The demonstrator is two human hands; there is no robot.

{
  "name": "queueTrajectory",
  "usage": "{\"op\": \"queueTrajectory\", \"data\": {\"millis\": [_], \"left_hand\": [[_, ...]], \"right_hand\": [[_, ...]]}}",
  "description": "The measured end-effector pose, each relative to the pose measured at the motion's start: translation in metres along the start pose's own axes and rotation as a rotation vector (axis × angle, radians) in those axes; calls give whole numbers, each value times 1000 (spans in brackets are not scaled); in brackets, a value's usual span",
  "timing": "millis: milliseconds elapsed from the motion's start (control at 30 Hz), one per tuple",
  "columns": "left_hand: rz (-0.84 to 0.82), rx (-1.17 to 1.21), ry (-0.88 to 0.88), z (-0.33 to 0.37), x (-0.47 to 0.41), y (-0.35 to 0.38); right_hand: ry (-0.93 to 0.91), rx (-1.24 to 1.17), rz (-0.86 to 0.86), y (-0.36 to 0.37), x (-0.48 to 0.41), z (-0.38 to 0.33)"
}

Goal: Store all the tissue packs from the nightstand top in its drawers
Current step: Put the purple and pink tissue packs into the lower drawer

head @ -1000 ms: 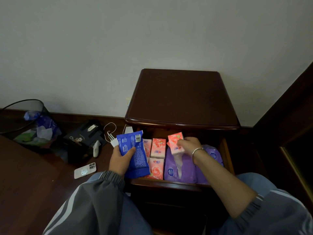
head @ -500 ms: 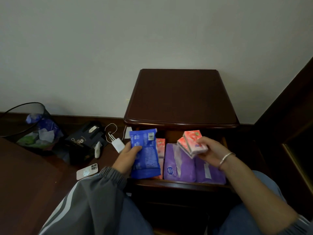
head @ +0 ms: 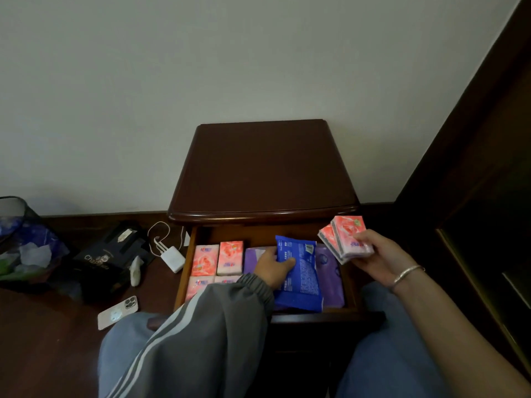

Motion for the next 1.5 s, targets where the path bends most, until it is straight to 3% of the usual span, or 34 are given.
{"op": "queueTrajectory", "data": {"millis": [133,233,333,467,600,1100,1300,1433,1500], "left_hand": [[142,433,-115,-6,-5,2],[123,795,-120,-1,-3,9],[144,942,-213,3,-1,20],[268,954,-275,9,-9,34],[254,816,-268,12,-24,43],[-57,420,-252,19,-26,53],[-31,313,-104,31,1,20],[-277,287,-152,35,25,14],[-315,244,-134,34,33,12]], "right_hand": [[4,-21,-12,-6,0,3],[4,-20,-29,-5,2,5],[-12,-15,-19,-6,3,7],[-19,-12,6,-14,5,5],[-32,-16,19,-24,6,0],[-38,-14,27,-28,6,2],[-28,-19,11,-13,4,9],[-29,40,-62,16,8,20],[-33,73,-131,33,14,28]]}}
Point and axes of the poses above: each hand's wrist, its own x-axis away from the middle knuckle, its own y-axis out of the palm, z = x × y, the point moved 3 cm from there along -x, towards the middle knuckle, and after that the axes turned 5 degrees about -y, right-handed, at the moved point
